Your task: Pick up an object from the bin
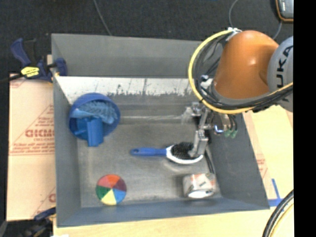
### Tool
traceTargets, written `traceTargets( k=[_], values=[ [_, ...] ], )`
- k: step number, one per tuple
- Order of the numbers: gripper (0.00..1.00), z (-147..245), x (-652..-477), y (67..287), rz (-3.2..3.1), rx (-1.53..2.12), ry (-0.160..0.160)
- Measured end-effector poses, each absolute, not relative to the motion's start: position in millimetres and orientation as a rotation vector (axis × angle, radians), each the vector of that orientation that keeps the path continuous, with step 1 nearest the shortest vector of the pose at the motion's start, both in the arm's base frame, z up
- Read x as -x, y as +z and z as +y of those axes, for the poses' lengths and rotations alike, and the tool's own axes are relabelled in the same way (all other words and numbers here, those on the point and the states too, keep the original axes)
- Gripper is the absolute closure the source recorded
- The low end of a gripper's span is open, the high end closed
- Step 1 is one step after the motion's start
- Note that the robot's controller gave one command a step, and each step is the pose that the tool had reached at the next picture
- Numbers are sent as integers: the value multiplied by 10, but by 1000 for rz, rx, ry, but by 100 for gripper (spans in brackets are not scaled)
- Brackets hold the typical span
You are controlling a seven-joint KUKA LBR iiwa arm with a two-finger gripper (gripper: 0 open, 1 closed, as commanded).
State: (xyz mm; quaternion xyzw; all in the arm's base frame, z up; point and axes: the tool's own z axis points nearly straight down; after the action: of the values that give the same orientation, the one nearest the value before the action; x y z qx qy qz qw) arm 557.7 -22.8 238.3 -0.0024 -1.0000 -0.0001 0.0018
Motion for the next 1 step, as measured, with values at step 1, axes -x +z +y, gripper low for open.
traceTargets(
  k=[1],
  values=[
    [0, -231, -5591, 2420, -3146, 6, 1]
  ],
)
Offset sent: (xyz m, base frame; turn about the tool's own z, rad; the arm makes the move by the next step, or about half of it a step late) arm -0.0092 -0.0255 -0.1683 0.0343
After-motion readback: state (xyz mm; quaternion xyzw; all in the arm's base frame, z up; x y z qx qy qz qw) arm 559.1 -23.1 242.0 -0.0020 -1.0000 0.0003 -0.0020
